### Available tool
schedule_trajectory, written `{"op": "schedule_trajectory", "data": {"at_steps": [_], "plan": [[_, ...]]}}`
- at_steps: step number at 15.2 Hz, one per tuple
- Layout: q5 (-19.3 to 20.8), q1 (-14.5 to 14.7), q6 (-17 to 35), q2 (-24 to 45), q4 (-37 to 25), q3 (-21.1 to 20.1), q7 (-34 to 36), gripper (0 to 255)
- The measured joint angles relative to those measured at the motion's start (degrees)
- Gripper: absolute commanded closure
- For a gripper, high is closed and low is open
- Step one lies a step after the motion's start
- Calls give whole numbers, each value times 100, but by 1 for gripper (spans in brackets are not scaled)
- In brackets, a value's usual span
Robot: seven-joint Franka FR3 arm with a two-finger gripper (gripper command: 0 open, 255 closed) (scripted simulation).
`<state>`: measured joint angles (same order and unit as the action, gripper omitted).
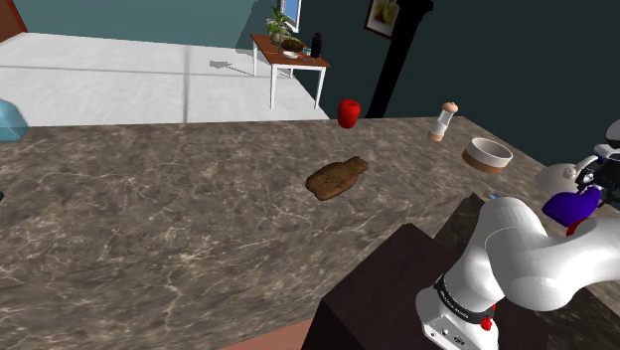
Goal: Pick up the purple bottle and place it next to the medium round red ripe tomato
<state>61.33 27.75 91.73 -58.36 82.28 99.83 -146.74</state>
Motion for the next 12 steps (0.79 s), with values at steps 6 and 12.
{"op": "schedule_trajectory", "data": {"at_steps": [6, 12], "plan": [[160, -66, 288, -154, 259, 131, 122, 255], [277, -53, 462, -283, 359, 255, 185, 255]]}}
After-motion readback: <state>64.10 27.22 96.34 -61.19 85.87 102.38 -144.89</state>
